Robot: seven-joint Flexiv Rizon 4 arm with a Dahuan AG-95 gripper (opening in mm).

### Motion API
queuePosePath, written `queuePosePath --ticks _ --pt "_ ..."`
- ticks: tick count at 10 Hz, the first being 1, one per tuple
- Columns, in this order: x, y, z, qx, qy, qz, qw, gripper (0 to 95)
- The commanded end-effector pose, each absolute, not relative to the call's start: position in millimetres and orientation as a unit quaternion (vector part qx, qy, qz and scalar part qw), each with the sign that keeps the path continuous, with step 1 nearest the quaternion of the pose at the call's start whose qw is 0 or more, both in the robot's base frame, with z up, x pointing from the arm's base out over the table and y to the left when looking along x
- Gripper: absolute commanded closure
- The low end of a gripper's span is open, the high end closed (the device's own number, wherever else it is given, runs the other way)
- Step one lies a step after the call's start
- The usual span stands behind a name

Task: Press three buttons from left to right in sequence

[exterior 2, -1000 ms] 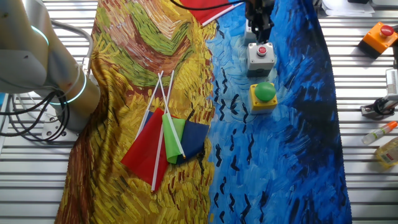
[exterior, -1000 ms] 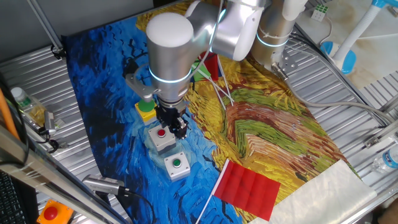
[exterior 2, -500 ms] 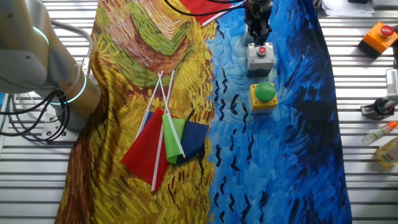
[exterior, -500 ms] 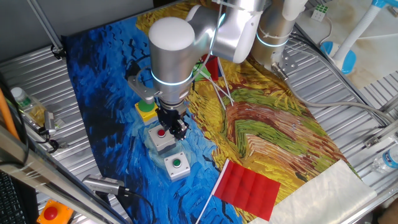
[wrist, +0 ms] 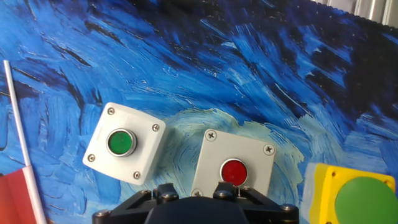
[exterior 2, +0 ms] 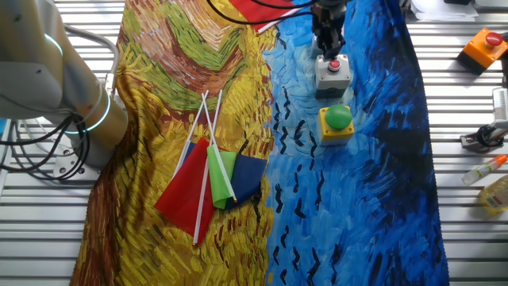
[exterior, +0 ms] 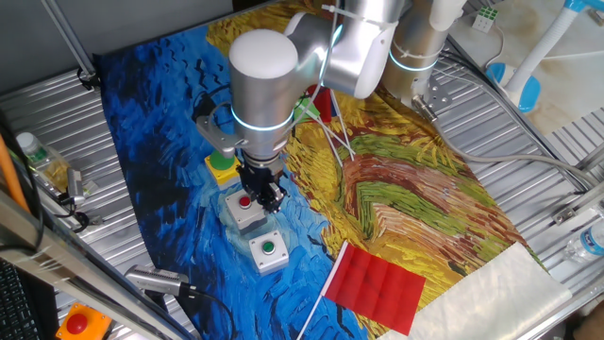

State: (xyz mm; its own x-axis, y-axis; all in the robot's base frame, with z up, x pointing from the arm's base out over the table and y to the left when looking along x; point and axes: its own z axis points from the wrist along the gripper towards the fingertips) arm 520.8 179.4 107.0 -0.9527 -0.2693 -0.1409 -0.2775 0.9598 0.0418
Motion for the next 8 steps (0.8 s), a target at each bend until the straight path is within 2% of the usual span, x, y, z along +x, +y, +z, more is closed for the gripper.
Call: queuePosePath --ticks 1,8 --pt "521.3 175.7 108.2 -0.142 0.987 0.023 0.07 57.0" --pt "520.4 173.1 101.9 -0.132 0.989 0.019 0.07 57.0"
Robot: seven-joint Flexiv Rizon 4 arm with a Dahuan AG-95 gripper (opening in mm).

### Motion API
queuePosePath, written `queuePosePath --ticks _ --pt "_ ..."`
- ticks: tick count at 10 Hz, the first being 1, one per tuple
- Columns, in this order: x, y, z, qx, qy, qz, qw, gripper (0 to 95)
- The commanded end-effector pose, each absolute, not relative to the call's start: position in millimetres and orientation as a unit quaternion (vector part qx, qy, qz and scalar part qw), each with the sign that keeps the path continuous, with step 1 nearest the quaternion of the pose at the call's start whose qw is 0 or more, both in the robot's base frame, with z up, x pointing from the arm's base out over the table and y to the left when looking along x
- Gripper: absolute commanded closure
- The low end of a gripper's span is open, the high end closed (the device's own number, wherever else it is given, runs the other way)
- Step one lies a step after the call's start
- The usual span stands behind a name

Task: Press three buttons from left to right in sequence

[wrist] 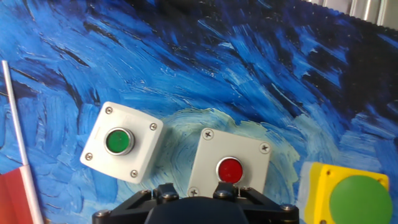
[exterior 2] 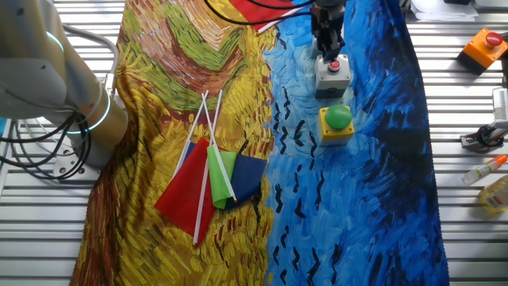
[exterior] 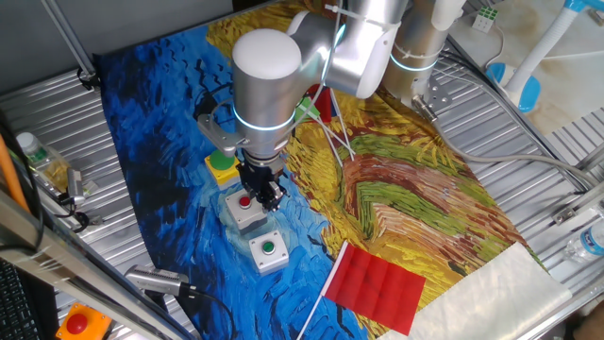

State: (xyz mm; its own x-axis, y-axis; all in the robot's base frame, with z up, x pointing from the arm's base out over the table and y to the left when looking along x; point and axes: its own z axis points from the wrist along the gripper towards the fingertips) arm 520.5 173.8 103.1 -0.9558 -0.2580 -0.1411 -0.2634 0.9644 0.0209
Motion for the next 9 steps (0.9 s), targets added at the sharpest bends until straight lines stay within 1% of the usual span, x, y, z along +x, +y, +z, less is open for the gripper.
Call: queuePosePath --ticks 1,9 --pt "520.2 172.8 100.8 -0.132 0.988 0.018 0.071 57.0" --pt "520.4 172.2 100.2 -0.127 0.989 0.019 0.07 57.0"
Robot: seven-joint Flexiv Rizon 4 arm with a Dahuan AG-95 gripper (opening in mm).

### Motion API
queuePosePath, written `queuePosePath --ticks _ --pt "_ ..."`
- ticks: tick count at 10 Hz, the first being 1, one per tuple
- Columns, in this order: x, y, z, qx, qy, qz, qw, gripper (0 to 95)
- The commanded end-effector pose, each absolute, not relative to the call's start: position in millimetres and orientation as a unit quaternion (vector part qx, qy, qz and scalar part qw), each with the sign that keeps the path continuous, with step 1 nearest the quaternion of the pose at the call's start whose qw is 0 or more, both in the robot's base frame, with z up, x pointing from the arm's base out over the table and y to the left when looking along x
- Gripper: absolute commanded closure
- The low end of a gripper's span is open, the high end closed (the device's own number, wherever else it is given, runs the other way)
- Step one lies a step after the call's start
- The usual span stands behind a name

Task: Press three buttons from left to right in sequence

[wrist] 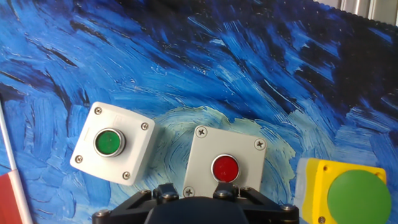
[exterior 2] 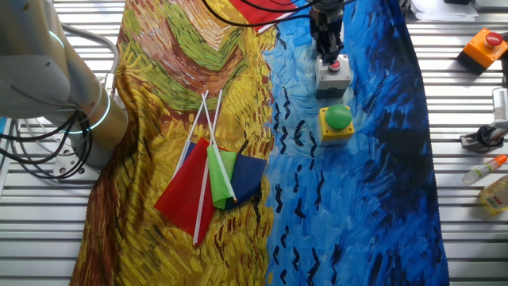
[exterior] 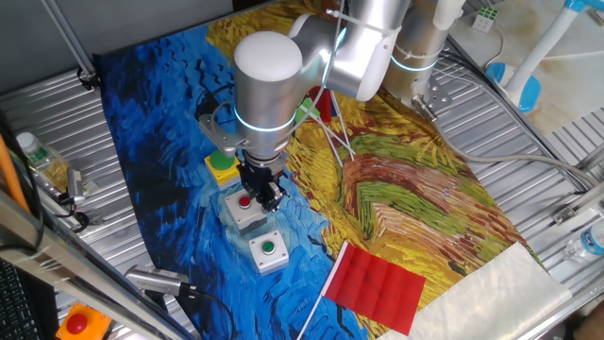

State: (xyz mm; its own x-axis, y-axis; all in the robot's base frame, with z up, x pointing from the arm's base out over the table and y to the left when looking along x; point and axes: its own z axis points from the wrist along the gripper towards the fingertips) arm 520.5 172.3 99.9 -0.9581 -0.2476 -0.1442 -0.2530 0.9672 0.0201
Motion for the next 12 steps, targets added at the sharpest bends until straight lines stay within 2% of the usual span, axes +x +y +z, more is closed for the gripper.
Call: queuePosePath --ticks 1,7,12 --pt "520 172 100 -0.128 0.989 0.019 0.07 57.0" --pt "517 171 101 -0.129 0.989 0.023 0.072 57.0" --pt "534 170 110 -0.131 0.989 0.026 0.066 57.0"
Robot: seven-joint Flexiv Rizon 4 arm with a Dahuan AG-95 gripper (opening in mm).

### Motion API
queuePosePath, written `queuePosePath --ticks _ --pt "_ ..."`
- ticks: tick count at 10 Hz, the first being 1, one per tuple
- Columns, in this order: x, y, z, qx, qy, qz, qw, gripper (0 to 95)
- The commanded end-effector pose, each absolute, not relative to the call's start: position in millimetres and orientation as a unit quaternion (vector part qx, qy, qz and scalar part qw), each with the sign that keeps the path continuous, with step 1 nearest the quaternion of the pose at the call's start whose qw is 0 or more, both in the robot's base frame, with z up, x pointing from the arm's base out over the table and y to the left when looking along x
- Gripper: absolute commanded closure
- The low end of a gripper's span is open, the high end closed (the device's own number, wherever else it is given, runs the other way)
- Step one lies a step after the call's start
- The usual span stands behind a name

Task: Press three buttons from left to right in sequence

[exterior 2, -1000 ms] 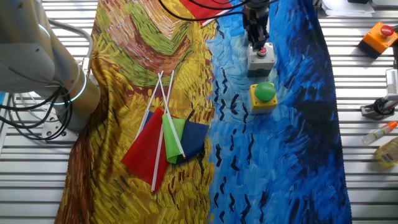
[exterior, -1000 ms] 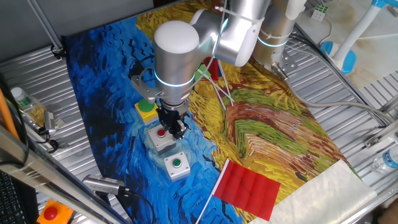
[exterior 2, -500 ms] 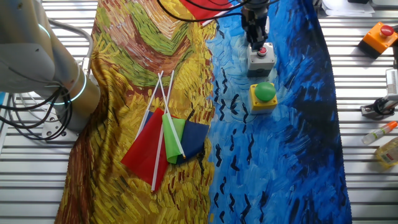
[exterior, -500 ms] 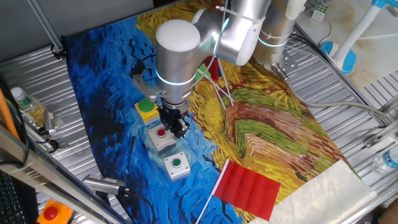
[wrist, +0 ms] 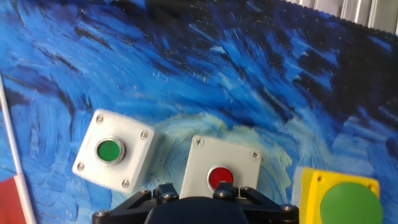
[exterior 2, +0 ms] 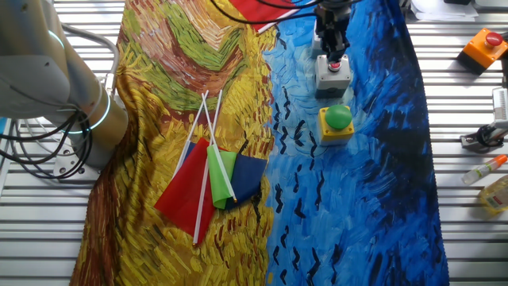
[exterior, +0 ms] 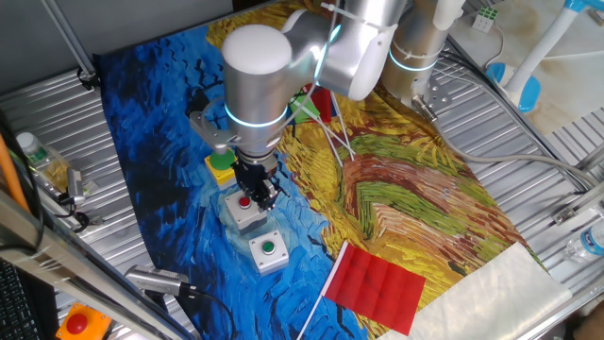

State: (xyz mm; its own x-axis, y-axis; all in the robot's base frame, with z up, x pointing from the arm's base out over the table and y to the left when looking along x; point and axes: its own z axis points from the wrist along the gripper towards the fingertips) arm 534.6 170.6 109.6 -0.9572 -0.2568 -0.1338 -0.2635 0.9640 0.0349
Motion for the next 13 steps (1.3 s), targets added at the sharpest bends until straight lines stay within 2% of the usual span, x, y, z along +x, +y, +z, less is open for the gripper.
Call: queuePosePath --ticks 1,13 --pt "534.0 170.2 110.2 -0.131 0.989 0.026 0.066 57.0" --pt "539.1 172.4 103.0 -0.127 0.989 0.034 0.067 57.0"
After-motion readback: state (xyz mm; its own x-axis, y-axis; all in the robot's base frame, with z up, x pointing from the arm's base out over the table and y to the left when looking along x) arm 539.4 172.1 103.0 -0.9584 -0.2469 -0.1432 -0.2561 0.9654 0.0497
